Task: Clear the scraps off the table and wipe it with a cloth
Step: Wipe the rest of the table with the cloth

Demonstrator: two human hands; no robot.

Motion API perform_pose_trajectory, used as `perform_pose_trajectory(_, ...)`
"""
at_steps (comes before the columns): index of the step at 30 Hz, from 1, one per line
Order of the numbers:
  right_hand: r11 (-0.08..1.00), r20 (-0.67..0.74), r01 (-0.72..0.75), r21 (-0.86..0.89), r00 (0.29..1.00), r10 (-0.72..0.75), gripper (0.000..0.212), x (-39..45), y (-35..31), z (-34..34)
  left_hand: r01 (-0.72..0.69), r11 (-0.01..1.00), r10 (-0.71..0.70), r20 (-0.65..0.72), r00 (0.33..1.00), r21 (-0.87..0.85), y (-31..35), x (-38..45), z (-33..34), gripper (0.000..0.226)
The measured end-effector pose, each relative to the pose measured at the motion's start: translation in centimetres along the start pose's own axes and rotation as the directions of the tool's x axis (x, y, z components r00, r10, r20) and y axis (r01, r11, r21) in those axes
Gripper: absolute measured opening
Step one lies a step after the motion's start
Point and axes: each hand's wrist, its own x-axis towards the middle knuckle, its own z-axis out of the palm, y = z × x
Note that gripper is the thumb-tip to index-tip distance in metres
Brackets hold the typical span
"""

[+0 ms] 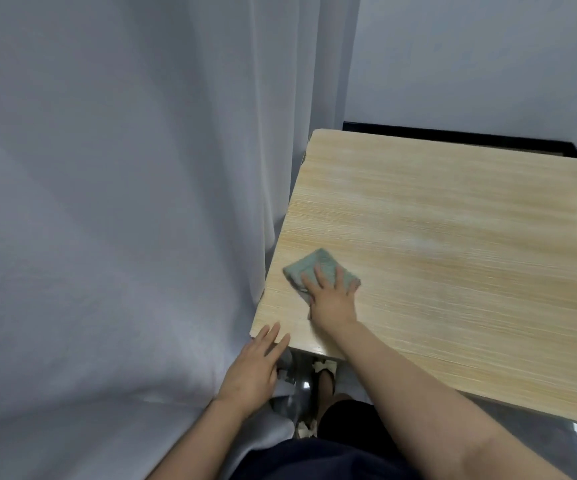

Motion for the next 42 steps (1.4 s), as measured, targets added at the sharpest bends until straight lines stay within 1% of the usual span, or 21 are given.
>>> perform_pose_trajectory(2,0.966,0.080,0.254,-0.053,0.965,-0.250,0.059,-0.5,-3.6,1.1,-0.006,0.999,0.007,-0.006,1.000,0.037,-0.2,-0.3,0.1,0.061)
perform_pose_trajectory(4,0.932,0.122,0.354,-0.074,0.931,-0.343,0.056,-0.8,-5.0,1.3,-0.005,0.999,0.005,0.006,1.000,0.054,-0.6,-0.6,0.4,0.062)
perform_pose_trajectory(6,0.944,0.113,0.321,-0.075,0.943,-0.312,0.056,-0.5,-3.9,0.7,-0.001,1.000,0.002,-0.003,1.000,0.031,-0.5,-0.9,0.3,0.068)
perform_pose_trajectory(9,0.994,0.034,0.096,-0.044,0.995,-0.094,0.068,-0.5,0.8,-0.4,0.011,0.998,-0.012,0.019,1.000,0.063,-0.4,-1.1,0.1,0.068)
perform_pose_trajectory(11,0.998,-0.022,-0.061,0.018,0.998,0.062,0.057,-1.1,3.4,-1.0,0.024,0.997,-0.027,0.039,0.999,0.078,-0.2,-1.2,-0.5,0.067)
perform_pose_trajectory(13,0.991,-0.045,-0.129,0.035,0.990,0.131,0.056,-1.7,3.6,-0.8,0.015,0.994,-0.018,0.028,0.999,0.108,-0.1,-1.4,-0.4,0.067)
perform_pose_trajectory(15,0.998,-0.024,-0.065,-0.010,0.998,0.065,0.069,-1.8,1.1,0.1,0.030,0.994,-0.031,0.000,1.000,0.100,-0.2,-1.7,-0.2,0.068)
perform_pose_trajectory(16,0.999,-0.007,0.031,-0.040,0.999,-0.032,0.072,-2.0,-0.6,0.6,0.028,0.993,-0.026,-0.020,0.999,0.111,-0.2,-1.8,-0.3,0.069)
perform_pose_trajectory(19,0.945,0.081,0.321,-0.069,0.946,-0.315,0.055,-3.0,-4.9,2.1,0.032,0.991,-0.022,-0.076,0.997,0.132,-1.1,-2.3,0.2,0.069)
perform_pose_trajectory(21,0.907,0.085,0.413,-0.082,0.910,-0.406,0.049,-3.4,-5.0,2.8,0.059,0.995,-0.049,-0.123,0.991,0.082,-1.6,-2.7,0.4,0.062)
perform_pose_trajectory(22,0.900,0.050,0.429,-0.081,0.903,-0.426,0.048,-3.7,-4.3,2.9,0.069,0.997,-0.065,-0.144,0.987,0.027,-1.6,-2.7,0.4,0.063)
perform_pose_trajectory(23,0.905,-0.001,0.421,-0.056,0.907,-0.422,0.047,-4.0,-3.2,3.1,0.090,0.996,-0.090,-0.161,0.983,-0.011,-1.7,-2.7,0.4,0.065)
perform_pose_trajectory(24,0.920,-0.040,0.392,-0.020,0.919,-0.392,0.053,-4.4,-1.9,3.1,0.114,0.993,-0.117,-0.174,0.978,-0.029,-1.6,-2.6,0.4,0.066)
perform_pose_trajectory(26,0.954,-0.045,0.300,-0.007,0.953,-0.300,0.070,-5.4,1.1,3.2,0.148,0.988,-0.153,-0.191,0.970,-0.044,-1.3,-2.1,0.2,0.064)
perform_pose_trajectory(27,0.967,-0.045,0.253,-0.021,0.966,-0.254,0.071,-5.9,2.4,3.4,0.161,0.985,-0.169,-0.186,0.968,-0.055,-1.1,-1.9,0.0,0.063)
perform_pose_trajectory(30,0.980,-0.001,0.165,-0.114,0.986,-0.166,0.050,-7.0,2.1,2.9,0.178,0.981,-0.189,-0.158,0.969,-0.080,-0.6,-1.3,-0.7,0.063)
perform_pose_trajectory(31,0.974,-0.044,0.192,-0.116,0.979,-0.198,0.046,-6.6,1.4,3.1,0.195,0.976,-0.209,-0.156,0.965,-0.102,-0.6,-1.2,-0.8,0.063)
perform_pose_trajectory(34,0.928,0.031,0.357,-0.103,0.934,-0.356,0.051,-5.6,-2.9,3.8,0.290,0.936,-0.320,-0.139,0.937,-0.197,-0.9,-1.2,-0.7,0.067)
perform_pose_trajectory(37,0.911,0.039,0.396,-0.113,0.918,-0.395,0.050,-5.1,-4.9,3.8,0.353,0.921,-0.369,-0.079,0.926,-0.163,-1.2,-1.0,-0.7,0.068)
perform_pose_trajectory(40,0.908,0.058,0.404,-0.110,0.915,-0.400,0.044,-5.9,-2.6,3.3,0.292,0.954,-0.297,-0.080,0.952,-0.069,-0.9,-0.7,-0.6,0.067)
perform_pose_trajectory(42,0.937,0.051,0.330,-0.113,0.944,-0.326,0.047,-6.7,-0.1,3.5,0.192,0.980,-0.189,-0.050,0.981,0.050,-0.2,-0.4,-0.5,0.068)
